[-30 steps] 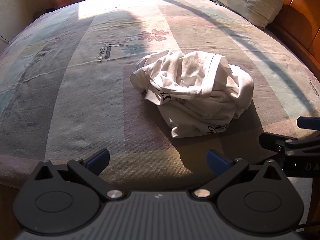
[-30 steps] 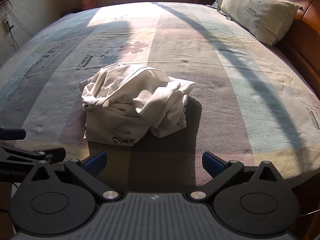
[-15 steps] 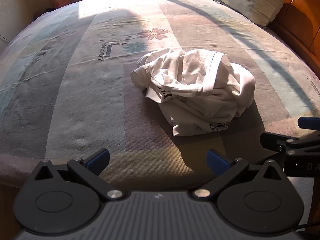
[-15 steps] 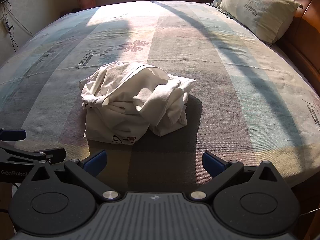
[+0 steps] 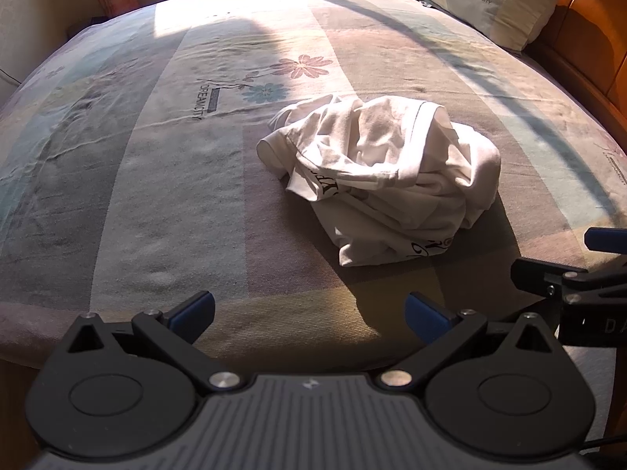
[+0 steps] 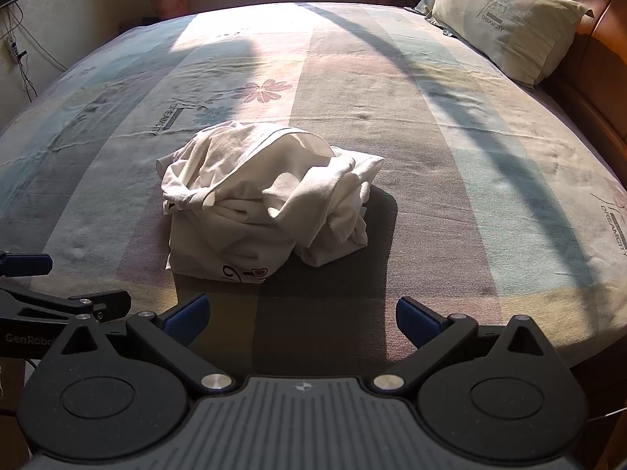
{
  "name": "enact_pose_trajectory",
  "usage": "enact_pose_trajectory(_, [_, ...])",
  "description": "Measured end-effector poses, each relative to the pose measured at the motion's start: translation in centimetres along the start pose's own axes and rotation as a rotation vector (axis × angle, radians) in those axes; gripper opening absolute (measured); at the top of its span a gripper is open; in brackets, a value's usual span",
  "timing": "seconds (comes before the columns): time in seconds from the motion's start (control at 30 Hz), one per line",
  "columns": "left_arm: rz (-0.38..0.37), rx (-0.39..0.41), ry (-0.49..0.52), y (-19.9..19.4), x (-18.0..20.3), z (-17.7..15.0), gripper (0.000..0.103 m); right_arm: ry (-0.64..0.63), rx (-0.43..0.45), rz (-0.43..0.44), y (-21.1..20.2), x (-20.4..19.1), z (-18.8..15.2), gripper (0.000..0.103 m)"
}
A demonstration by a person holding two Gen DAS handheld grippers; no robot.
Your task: Fold clothes
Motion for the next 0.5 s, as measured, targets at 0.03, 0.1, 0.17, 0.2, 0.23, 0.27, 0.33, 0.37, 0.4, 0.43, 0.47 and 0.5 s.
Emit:
enact_pose_trajectory(0.03, [-0.005,0.003,-0.003,-0.04,-0.01,0.00,0.103,-0.001,0.000,0.000,0.00,-0.01,-0.01,0.103])
enact_pose_trajectory(0.1, [-0.011,0.004,-0.010,-0.11,-0.10,0.01,0.103,0.000,0.000,0.000,0.01,-0.01,0.00,0.103])
enact_pose_trajectory(0.17, [-0.014,0.006,-0.015,-0.17,-0.17,0.10,0.103,0.000,-0.001,0.001,0.02,-0.02,0.00,0.103])
enact_pose_trajectory(0.2, [-0.014,0.007,-0.016,-0.18,-0.21,0.17,0.103,0.000,-0.001,0.000,0.02,-0.02,-0.01,0.103])
enact_pose_trajectory(0.23, [-0.012,0.008,-0.018,-0.20,-0.25,0.23,0.103,0.000,-0.001,0.000,0.02,-0.01,0.01,0.103])
enact_pose_trajectory(0.27, [-0.011,0.010,-0.019,-0.23,-0.27,0.26,0.103,0.001,0.000,0.000,0.01,0.00,0.01,0.103])
enact_pose_trajectory(0.33, [-0.008,0.012,-0.017,-0.25,-0.25,0.28,0.102,0.001,0.000,0.001,-0.01,-0.01,-0.02,0.103])
enact_pose_trajectory(0.37, [-0.008,0.013,-0.016,-0.27,-0.23,0.27,0.102,0.002,0.001,0.002,-0.02,-0.01,-0.04,0.103])
enact_pose_trajectory(0.4, [-0.008,0.013,-0.015,-0.29,-0.21,0.27,0.102,0.002,0.000,0.002,-0.03,-0.01,-0.02,0.103])
enact_pose_trajectory(0.43, [-0.008,0.014,-0.014,-0.30,-0.19,0.27,0.102,0.002,0.000,0.002,-0.04,-0.01,-0.02,0.103])
enact_pose_trajectory(0.47, [-0.008,0.014,-0.013,-0.30,-0.19,0.30,0.102,0.002,0.000,0.002,-0.04,-0.01,-0.02,0.103])
enact_pose_trajectory(0.5, [-0.008,0.014,-0.012,-0.30,-0.19,0.31,0.102,0.002,0.000,0.003,-0.05,-0.01,-0.04,0.103])
Point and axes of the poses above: each gripper's, at about its wrist camera, not at the fingertips, and y roughly the way its jaws point, x to its right, z to its top, the point moved 8 cm from there along y, roughly the way its jaws point, and after that the axes turned 4 degrees about z, right-handed, at the moved point
